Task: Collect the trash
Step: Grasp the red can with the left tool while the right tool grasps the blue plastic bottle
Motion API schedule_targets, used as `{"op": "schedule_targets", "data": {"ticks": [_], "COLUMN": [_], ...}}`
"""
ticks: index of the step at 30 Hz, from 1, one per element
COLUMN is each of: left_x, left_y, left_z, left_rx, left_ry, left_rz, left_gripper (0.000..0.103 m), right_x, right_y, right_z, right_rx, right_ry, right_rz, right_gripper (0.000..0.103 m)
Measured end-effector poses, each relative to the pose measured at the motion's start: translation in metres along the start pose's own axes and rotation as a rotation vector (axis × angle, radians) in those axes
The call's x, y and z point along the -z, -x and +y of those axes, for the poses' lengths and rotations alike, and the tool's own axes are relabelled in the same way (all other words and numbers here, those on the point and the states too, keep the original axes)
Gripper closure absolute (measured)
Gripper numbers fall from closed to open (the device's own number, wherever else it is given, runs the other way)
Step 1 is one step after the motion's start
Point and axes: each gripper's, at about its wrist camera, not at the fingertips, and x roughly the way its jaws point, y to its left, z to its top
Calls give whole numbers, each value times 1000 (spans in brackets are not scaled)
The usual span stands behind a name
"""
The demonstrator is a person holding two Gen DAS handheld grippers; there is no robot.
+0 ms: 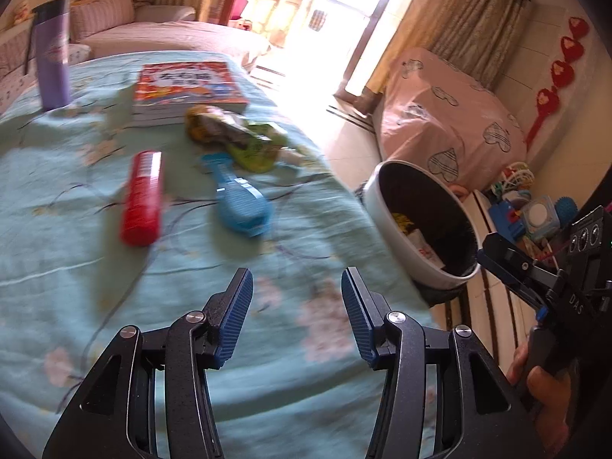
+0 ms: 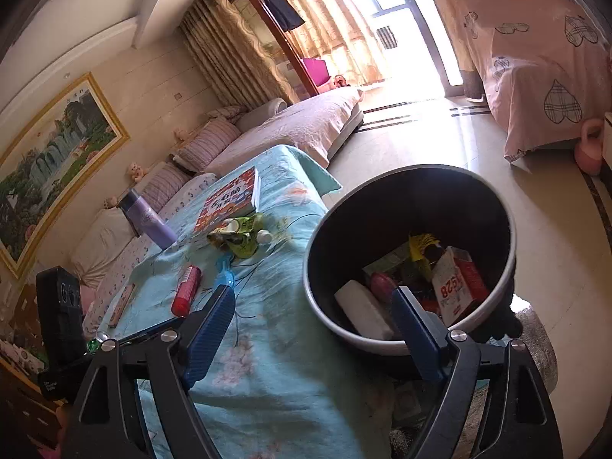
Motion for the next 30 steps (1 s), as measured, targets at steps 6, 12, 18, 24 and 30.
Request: {"op": "schedule_targets", "data": {"ticks": [6, 12, 18, 24, 30], "left_x": [11, 15, 13, 5, -2], "left_y": [18, 29, 31, 24, 17], "left_z": [43, 72, 89, 98, 108], "left_rx": [-64, -122, -141, -139, -140], "left_ry": [51, 76, 80, 81, 91], "left_rz": [-18, -27, -7, 4, 18], "left_gripper": [54, 50, 50, 49, 49], "right_x": [16, 27, 28, 25, 20], "right_y": [-22, -42, -64, -91, -125], "right_z": [33, 61, 75, 89, 106], "right_rx": [-38, -51, -58, -62, -63], "right_ry": [33, 88, 120, 193, 297], "right_rz": [60, 102, 133, 166, 236], "right_gripper": [18, 18, 18, 18, 27]}}
